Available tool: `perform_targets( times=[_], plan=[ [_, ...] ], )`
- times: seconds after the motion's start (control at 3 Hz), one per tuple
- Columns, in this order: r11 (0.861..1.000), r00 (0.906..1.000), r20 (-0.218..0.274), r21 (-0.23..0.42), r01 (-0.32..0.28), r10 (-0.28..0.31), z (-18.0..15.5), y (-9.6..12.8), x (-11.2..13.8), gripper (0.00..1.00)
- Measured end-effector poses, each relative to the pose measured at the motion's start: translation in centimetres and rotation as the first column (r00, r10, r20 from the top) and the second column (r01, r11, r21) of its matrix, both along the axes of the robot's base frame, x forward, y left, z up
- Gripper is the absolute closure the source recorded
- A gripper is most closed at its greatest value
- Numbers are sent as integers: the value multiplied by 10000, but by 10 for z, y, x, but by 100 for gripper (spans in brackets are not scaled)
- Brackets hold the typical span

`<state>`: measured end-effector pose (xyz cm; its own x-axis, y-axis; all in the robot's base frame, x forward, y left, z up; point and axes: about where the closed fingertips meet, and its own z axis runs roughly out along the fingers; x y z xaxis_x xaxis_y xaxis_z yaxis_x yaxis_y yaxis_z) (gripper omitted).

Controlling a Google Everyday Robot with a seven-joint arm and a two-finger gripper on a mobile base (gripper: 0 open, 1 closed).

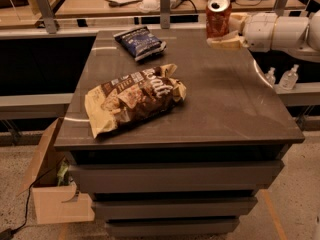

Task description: Knock coke can over

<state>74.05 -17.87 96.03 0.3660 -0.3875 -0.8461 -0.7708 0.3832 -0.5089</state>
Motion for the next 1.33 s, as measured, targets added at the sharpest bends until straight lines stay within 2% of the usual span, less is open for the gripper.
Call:
perform_targets(
  times=[0.33,0.67,1.0,1.33],
  plan=[
    [9918,9894,1068,-927,-885,983,17,11,-20,100],
    [9917,9894,1067,-927,-887,984,17,11,-20,100],
    [9915,9891,1057,-920,-925,1021,16,13,-20,92],
    [9910,9887,1042,-909,-981,1074,16,17,-19,68]
  ],
)
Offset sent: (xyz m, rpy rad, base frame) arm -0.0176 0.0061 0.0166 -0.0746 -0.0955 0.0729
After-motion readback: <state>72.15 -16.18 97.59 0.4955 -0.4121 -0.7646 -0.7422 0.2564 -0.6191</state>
